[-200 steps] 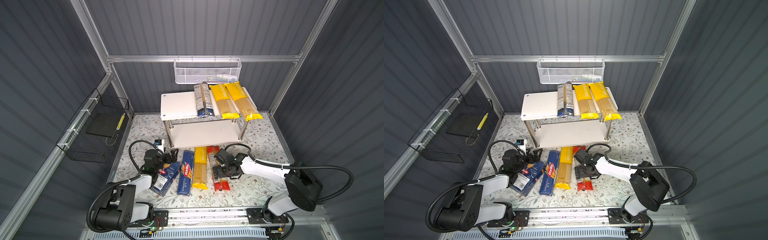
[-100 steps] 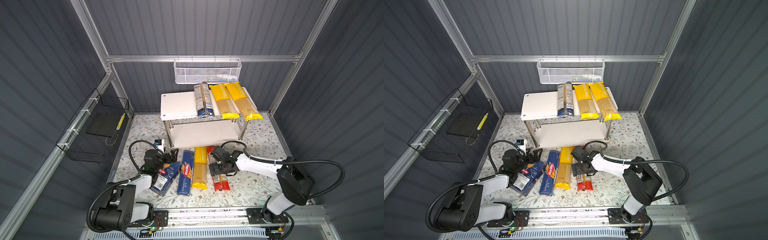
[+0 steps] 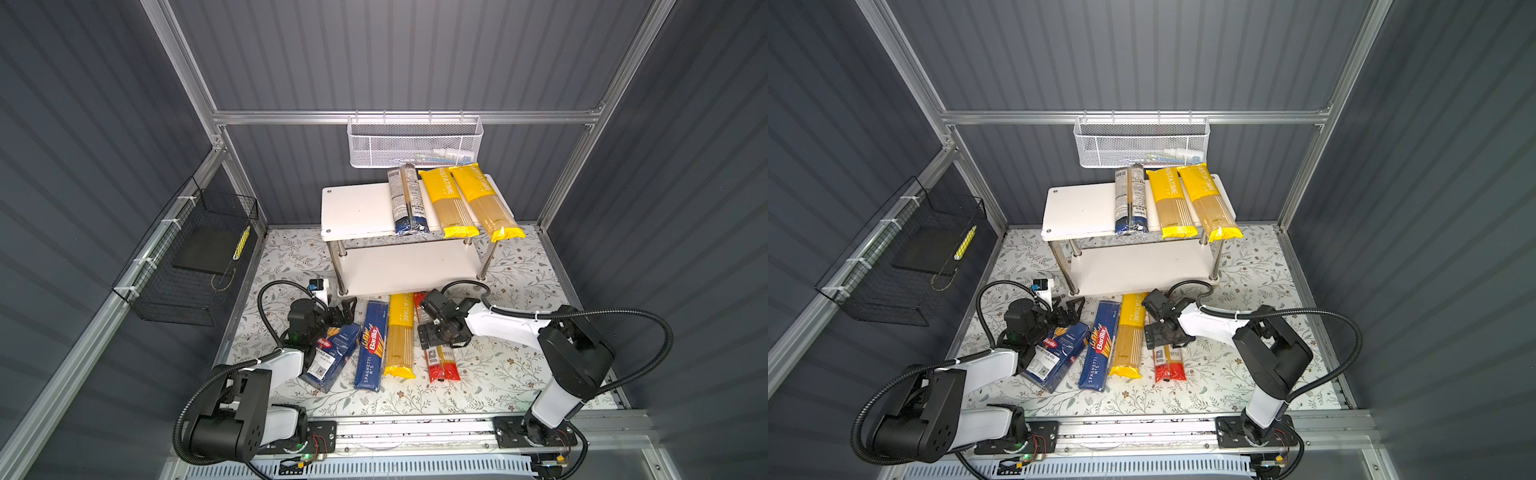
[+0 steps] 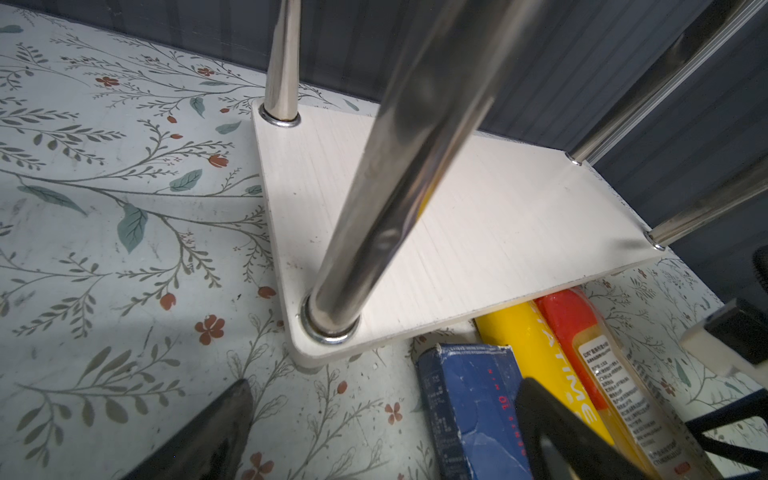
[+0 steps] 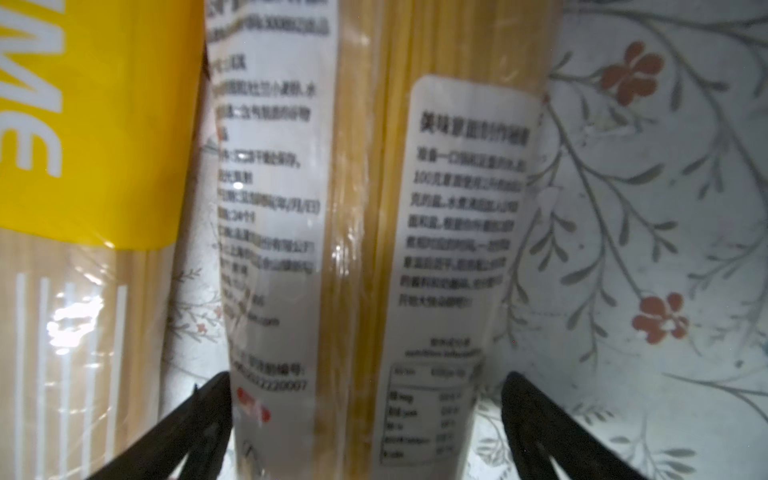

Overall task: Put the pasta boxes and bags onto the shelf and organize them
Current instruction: 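Close the right gripper around the red-and-yellow spaghetti bag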

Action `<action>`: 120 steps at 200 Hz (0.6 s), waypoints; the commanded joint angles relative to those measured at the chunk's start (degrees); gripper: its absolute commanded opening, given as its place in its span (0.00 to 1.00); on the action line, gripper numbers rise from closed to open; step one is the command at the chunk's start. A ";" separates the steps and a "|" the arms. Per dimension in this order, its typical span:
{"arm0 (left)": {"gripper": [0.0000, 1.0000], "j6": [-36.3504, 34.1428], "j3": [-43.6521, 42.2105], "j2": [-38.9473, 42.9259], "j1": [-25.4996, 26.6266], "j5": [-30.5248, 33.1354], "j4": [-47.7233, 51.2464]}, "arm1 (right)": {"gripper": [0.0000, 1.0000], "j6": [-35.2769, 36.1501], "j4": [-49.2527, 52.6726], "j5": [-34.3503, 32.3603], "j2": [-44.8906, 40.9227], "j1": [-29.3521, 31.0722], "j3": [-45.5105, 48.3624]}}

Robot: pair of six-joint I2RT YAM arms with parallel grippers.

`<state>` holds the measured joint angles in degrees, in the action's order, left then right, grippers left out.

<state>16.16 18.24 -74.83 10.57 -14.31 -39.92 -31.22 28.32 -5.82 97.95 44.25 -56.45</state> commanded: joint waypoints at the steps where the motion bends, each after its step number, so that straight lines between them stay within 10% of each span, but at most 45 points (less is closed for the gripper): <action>1: 0.99 1.70 -1.72 -0.01 0.46 -0.52 4.33 | 0.99 0.68 -0.19 -0.83 1.37 -0.30 -1.90; 120: 0.99 1.70 -1.83 0.12 0.48 -0.45 4.31 | 0.99 -1.03 0.49 0.06 4.29 -0.22 -1.96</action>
<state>16.16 18.24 -74.83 10.57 -14.31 -39.92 -31.09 28.32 -6.83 100.79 44.18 -58.63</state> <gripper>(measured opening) 0.993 0.989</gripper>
